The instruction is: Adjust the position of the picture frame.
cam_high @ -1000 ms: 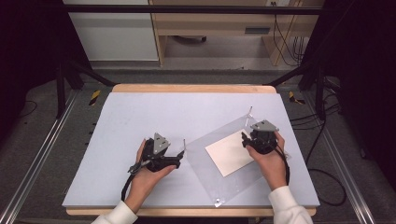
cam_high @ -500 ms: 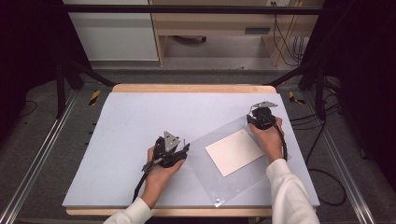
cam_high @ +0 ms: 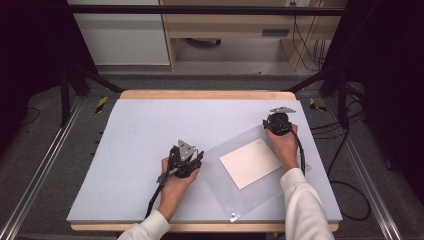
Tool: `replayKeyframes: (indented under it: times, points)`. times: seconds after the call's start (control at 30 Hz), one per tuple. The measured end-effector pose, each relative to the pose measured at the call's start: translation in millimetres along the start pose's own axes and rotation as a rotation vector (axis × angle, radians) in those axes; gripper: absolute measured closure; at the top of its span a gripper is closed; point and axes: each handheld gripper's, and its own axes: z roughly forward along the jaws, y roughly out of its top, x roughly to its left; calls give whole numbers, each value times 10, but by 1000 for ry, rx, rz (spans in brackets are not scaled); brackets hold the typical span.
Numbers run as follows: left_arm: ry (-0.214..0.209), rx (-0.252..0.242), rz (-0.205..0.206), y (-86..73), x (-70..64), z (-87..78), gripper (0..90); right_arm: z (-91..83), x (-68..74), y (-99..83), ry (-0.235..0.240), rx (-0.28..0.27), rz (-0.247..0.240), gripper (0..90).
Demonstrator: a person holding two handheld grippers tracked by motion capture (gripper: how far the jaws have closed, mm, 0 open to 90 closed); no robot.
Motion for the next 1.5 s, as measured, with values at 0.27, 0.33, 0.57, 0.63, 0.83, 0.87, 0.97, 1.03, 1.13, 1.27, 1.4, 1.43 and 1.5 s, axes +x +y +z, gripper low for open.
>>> replayKeyframes:
  times: [0.27, 0.33, 0.57, 0.63, 0.83, 0.87, 0.97, 1.03, 1.13, 1.27, 1.4, 1.43, 1.5]
  points:
    - [5, 4, 1, -15, -18, 21, 659, 38, -53, 53, 26, 33, 6, 853]
    - [4, 17, 1, -25, -20, 27, 659, 33, -50, 52, 28, 38, 15, 855]
    - [-7, 51, -13, -71, 0, 85, 745, 31, -54, 55, 30, 41, 20, 856]
    - [-23, 63, -19, -73, 8, 106, 787, 31, -53, 57, 30, 43, 20, 855]
    - [-35, 77, -22, -65, 6, 126, 845, 30, -52, 60, 34, 46, 23, 855]
    - [-36, 78, -23, -64, 9, 125, 846, 32, -55, 60, 36, 43, 22, 855]
    - [-41, 84, -20, -58, 17, 125, 847, 34, -58, 57, 37, 40, 17, 850]
    - [-43, 86, -19, -55, 20, 125, 848, 43, -55, 55, 31, 34, 6, 833]
    - [-45, 87, -22, -52, 24, 126, 848, 61, -56, 56, 28, 34, 9, 849]
    - [-55, 95, -27, -43, 38, 124, 848, 54, -61, 76, 38, 62, 9, 856]
    - [-82, 106, -32, -19, 84, 92, 848, 14, -42, 144, 35, 93, 1, 858]
    - [-87, 99, -31, -3, 97, 79, 848, -2, -37, 165, 39, 99, -2, 859]
    - [-94, 105, -17, 41, 118, 42, 847, -42, -32, 207, 43, 106, -5, 859]
